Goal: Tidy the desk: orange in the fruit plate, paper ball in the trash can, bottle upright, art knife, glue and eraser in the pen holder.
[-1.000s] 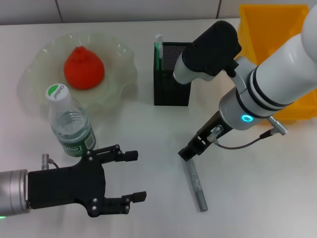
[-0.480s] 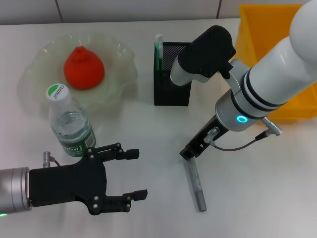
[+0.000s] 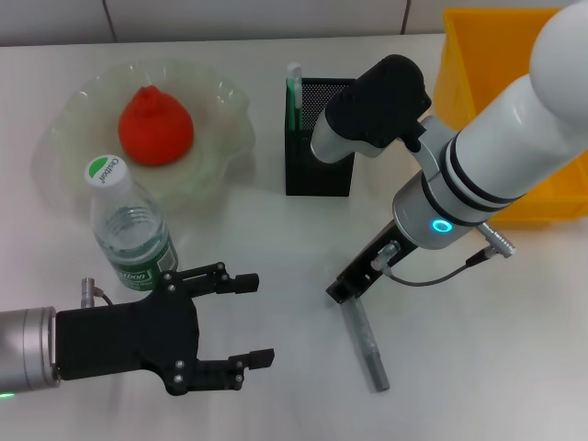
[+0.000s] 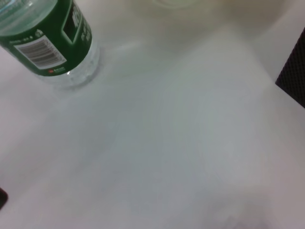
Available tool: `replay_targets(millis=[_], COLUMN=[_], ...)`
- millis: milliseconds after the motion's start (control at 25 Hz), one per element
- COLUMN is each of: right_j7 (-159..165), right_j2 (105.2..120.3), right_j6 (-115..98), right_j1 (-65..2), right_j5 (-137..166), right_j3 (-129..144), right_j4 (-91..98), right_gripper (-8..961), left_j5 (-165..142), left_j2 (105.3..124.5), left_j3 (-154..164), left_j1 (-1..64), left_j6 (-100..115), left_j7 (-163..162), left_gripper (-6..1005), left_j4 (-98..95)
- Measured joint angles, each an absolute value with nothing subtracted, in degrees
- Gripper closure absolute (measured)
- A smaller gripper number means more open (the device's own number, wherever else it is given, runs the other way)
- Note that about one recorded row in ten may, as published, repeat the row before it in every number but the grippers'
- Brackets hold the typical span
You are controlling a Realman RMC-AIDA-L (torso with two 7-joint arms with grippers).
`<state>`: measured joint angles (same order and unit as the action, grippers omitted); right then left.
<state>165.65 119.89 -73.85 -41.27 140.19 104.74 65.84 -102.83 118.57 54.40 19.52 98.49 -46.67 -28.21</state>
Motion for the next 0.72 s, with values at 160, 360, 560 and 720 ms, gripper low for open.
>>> replay_targets(millis=[160, 360, 560, 720], right_j7=[165.63, 165.53, 165.17, 164.74], right_j2=[119.89, 119.88, 119.8, 119.68], right_j6=[-73.81, -74.02, -74.12, -74.45], right_j1=[-41.6, -41.81, -42.1, -41.23], right_j5=[140.17, 140.09, 140.12, 140.12], right_j3=[105.08, 105.91, 107.14, 106.95], right_j4=[65.33, 65.27, 65.42, 67.75], right_gripper=[504, 566, 700, 779], left_j5=[-102.83, -102.83, -102.83, -102.83], left_j2=[118.5, 118.47, 118.47, 118.41], left_j3=[54.4, 54.52, 55.02, 55.03], left_j1=[19.52, 19.47, 19.31, 19.2], left_j6=[98.42, 98.43, 98.45, 98.51], left_j7=[-46.67, -46.67, -46.67, -46.67], left_gripper=[211, 211, 211, 211], left_j4=[-28.21, -28.21, -28.3, -28.35])
